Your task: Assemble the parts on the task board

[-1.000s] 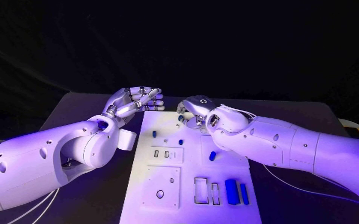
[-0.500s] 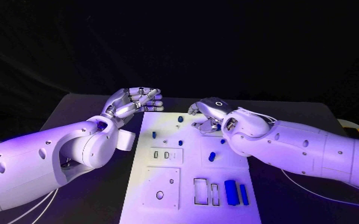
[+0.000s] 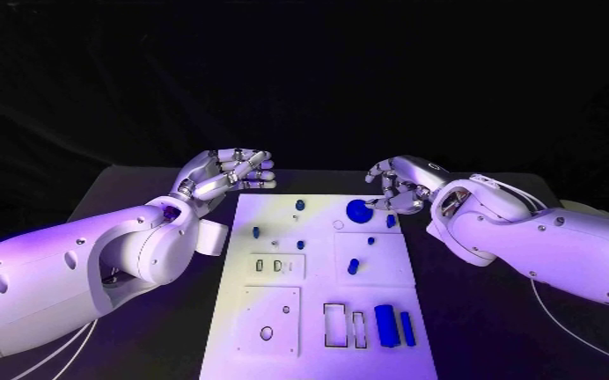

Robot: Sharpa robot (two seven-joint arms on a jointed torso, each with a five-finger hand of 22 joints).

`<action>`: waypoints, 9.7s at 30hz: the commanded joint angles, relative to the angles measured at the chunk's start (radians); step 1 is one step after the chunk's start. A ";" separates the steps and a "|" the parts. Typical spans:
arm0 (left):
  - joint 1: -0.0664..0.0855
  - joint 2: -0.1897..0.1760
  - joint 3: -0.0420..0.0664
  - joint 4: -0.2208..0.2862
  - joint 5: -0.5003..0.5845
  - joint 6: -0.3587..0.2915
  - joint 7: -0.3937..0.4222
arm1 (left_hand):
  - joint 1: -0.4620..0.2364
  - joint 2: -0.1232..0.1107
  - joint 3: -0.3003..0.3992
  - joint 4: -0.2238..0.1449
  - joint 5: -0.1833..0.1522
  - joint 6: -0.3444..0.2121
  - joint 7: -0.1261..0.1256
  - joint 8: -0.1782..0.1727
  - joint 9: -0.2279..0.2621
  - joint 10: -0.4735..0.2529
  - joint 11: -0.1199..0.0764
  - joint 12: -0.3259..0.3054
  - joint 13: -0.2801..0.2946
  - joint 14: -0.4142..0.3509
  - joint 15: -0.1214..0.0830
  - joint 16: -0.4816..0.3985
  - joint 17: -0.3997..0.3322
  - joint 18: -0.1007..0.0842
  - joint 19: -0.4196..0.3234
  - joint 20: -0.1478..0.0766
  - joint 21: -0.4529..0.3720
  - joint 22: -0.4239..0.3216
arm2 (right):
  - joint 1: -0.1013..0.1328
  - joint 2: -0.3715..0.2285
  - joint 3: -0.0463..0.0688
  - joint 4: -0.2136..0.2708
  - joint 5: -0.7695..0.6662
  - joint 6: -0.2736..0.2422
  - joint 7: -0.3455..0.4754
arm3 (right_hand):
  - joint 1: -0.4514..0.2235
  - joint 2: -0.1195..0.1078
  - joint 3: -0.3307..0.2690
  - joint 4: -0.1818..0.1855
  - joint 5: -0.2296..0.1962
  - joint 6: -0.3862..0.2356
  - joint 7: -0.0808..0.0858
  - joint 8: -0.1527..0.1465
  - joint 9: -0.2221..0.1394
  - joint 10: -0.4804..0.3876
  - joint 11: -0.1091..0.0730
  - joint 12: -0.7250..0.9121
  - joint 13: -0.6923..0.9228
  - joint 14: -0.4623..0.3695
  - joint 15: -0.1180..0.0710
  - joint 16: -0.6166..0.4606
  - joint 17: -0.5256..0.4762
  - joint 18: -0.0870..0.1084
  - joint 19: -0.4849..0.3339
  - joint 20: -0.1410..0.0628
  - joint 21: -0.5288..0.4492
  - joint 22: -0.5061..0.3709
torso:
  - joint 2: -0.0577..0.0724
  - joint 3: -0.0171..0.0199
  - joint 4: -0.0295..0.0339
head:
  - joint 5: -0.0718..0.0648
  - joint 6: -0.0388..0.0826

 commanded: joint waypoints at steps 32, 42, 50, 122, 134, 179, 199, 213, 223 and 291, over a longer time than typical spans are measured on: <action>0.001 0.007 0.001 -0.001 0.006 0.036 -0.011 | -0.006 0.008 -0.008 -0.001 -0.003 -0.009 0.025 -0.008 -0.002 -0.001 0.005 -0.008 -0.001 -0.010 0.004 -0.007 0.003 0.013 0.003 0.005 -0.007 -0.003 | -0.033 0.130 -0.011 -0.144 0.008 0.137 -0.057 | 0.058 0.027 -0.015 0.045 0.021 -0.031 0.004 0.071 0.020 0.109 0.006 0.243 0.284 0.071 0.014 0.069 0.176 -0.035 0.056 0.008 0.066 0.101 | -0.002 0.0015 -0.0019 | -0.005 -0.014; 0.001 0.005 0.001 -0.002 0.006 0.036 -0.013 | -0.006 0.008 -0.008 -0.001 -0.003 -0.009 0.025 -0.008 -0.002 -0.001 0.005 -0.008 -0.001 -0.010 0.004 -0.007 0.003 0.013 0.003 0.005 -0.007 -0.003 | -0.037 0.134 -0.011 -0.162 0.005 0.135 -0.058 | 0.062 0.033 -0.003 0.047 0.023 -0.023 0.003 0.078 0.020 0.125 0.004 0.259 0.306 0.072 0.014 0.073 0.184 -0.036 0.060 0.008 0.071 0.109 | -0.001 0.0021 -0.0033 | -0.003 -0.017; 0.001 0.006 0.001 -0.002 0.006 0.037 -0.014 | -0.006 0.009 -0.008 -0.002 -0.002 -0.010 0.025 -0.009 -0.002 -0.002 0.006 -0.009 -0.001 -0.011 0.004 -0.008 0.004 0.013 0.003 0.005 -0.008 -0.004 | -0.038 0.141 -0.011 -0.170 0.006 0.147 -0.057 | 0.067 0.039 0.018 0.049 0.024 -0.005 0.000 0.083 0.017 0.146 0.001 0.278 0.333 0.073 0.011 0.076 0.193 -0.038 0.064 0.006 0.077 0.117 | -0.001 0.0026 -0.0021 | -0.004 -0.019; 0.001 0.014 0.001 -0.007 0.006 0.030 -0.003 | -0.002 0.015 -0.007 -0.003 -0.001 -0.014 0.027 -0.012 -0.003 -0.005 0.007 -0.015 -0.001 -0.011 0.005 -0.010 0.008 0.013 0.003 0.006 -0.010 -0.006 | -0.084 0.353 -0.014 -0.139 -0.247 -0.073 -0.101 | -0.002 -0.006 0.207 0.062 0.013 0.121 -0.022 0.046 -0.027 0.249 -0.019 0.359 0.467 0.083 -0.006 0.091 0.246 -0.052 0.104 -0.010 0.119 0.185 | 0.003 0.0016 0.0051 | 0.008 -0.021; 0.001 0.012 0.001 -0.005 0.006 0.033 -0.007 | -0.001 0.015 -0.007 -0.003 -0.001 -0.013 0.027 -0.012 -0.003 -0.004 0.007 -0.014 0.000 -0.010 0.005 -0.010 0.008 0.014 0.004 0.006 -0.010 -0.006 | -0.102 0.391 -0.015 -0.184 -0.245 -0.057 -0.102 | -0.003 -0.005 0.209 0.062 0.014 0.119 -0.022 0.044 -0.028 0.248 -0.019 0.359 0.467 0.082 -0.006 0.090 0.243 -0.050 0.100 -0.010 0.115 0.180 | 0.002 0.0024 0.0026 | 0.013 -0.026; 0.002 -0.003 0.001 -0.005 0.006 0.036 -0.018 | 0.001 0.015 -0.007 -0.003 -0.001 -0.013 0.027 -0.012 -0.003 -0.004 0.007 -0.015 0.000 -0.010 0.005 -0.011 0.010 0.014 0.004 0.006 -0.010 -0.007 | -0.062 0.212 -0.011 -0.028 -0.075 -0.068 -0.035 | -0.086 0.001 0.155 0.131 0.054 0.047 0.005 -0.038 -0.041 0.223 0.007 0.345 0.461 0.082 0.017 0.092 0.249 -0.053 0.109 0.011 0.120 0.199 | -0.004 0.0061 -0.0141 | 0.011 -0.018; 0.001 0.011 0.001 -0.018 0.006 0.037 -0.015 | 0.003 0.016 -0.007 -0.003 -0.001 -0.014 0.027 -0.013 -0.003 -0.004 0.007 -0.016 0.000 -0.011 0.005 -0.013 0.012 0.014 0.004 0.007 -0.011 -0.008 | -0.050 0.320 -0.012 -0.123 0.002 0.077 -0.034 | -0.080 0.020 0.178 0.128 0.059 0.002 -0.016 -0.098 -0.069 0.251 -0.012 0.362 0.490 0.086 0.002 0.097 0.267 -0.055 0.117 0.000 0.128 0.211 | -0.003 0.0067 -0.0113 | 0.017 -0.022; 0.002 0.012 0.001 -0.017 0.006 0.038 -0.016 | 0.003 0.016 -0.007 -0.003 -0.001 -0.014 0.027 -0.013 -0.003 -0.004 0.007 -0.016 0.000 -0.011 0.005 -0.013 0.012 0.014 0.004 0.007 -0.011 -0.008 | -0.067 0.385 -0.014 -0.201 -0.006 0.111 -0.037 | -0.078 0.020 0.182 0.125 0.059 -0.007 -0.020 -0.107 -0.074 0.249 -0.019 0.359 0.488 0.086 -0.003 0.097 0.265 -0.054 0.113 -0.005 0.124 0.207 | -0.005 0.0070 -0.0130 | 0.020 -0.029; 0.002 0.011 0.001 -0.016 0.006 0.037 -0.017 | 0.003 0.016 -0.007 -0.003 -0.001 -0.014 0.027 -0.013 -0.003 -0.004 0.007 -0.016 0.000 -0.011 0.005 -0.013 0.012 0.014 0.004 0.007 -0.011 -0.008 | -0.072 0.397 -0.015 -0.216 -0.011 0.142 -0.038 | -0.084 0.023 0.184 0.127 0.057 0.011 -0.024 -0.103 -0.073 0.252 -0.021 0.362 0.494 0.086 -0.007 0.097 0.266 -0.054 0.114 -0.009 0.124 0.208 | -0.005 0.0073 -0.0151 | 0.024 -0.033; 0.000 0.012 0.000 -0.049 0.006 0.064 -0.018 | 0.030 0.019 0.001 -0.008 -0.001 0.005 0.016 -0.005 0.001 0.010 0.000 -0.016 0.002 -0.009 0.001 -0.019 0.022 0.014 0.006 0.005 -0.014 -0.012 | -0.095 -0.011 -0.007 -0.171 0.237 0.084 0.289 | 0.029 -0.042 0.249 -0.072 0.033 0.035 0.024 -0.121 -0.114 0.182 0.023 0.314 0.445 0.081 0.030 0.091 0.257 -0.037 0.060 0.021 0.052 0.153 | -0.023 0.0245 -0.0426 | 0.027 -0.047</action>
